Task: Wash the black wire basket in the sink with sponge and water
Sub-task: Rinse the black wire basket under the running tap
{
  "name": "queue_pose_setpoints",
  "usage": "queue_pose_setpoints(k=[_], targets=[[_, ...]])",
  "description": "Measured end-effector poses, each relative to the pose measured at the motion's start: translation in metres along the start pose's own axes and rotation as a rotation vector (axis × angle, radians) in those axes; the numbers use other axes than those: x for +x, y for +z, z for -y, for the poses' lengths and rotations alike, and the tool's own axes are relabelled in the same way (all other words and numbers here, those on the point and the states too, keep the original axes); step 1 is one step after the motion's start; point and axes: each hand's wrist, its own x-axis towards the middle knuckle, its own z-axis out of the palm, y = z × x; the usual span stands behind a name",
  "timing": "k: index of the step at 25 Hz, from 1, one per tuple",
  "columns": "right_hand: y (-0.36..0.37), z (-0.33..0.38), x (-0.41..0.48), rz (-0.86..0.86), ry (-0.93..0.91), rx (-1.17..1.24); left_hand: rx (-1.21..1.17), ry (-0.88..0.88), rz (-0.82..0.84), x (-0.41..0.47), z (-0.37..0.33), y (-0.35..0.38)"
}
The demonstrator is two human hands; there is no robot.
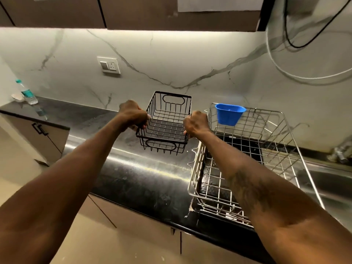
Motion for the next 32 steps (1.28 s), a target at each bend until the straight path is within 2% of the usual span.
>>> queue_pose_setpoints(k=[6,8,21,32], targets=[[-0.086,-0.04,-0.022,-0.121,0.035,-0.039,-0.001,0.061,0.009,-0.041,-0.078,0.044],[-0.116,-0.06,-0.033,-0.121,0.067,0.019,-0.013,0.075,0.012,-0.057,-0.104,0.065],[-0.319,-0.249,-0.114,-0.24,0.151,0.088,0.024,0.11,0.075,-0.162,-0.279,0.257],[-0.41,-0.389,-0.143,-0.332,0.311,0.093,0.163,0.242,0.295,-0.152,-0.357,0.407]])
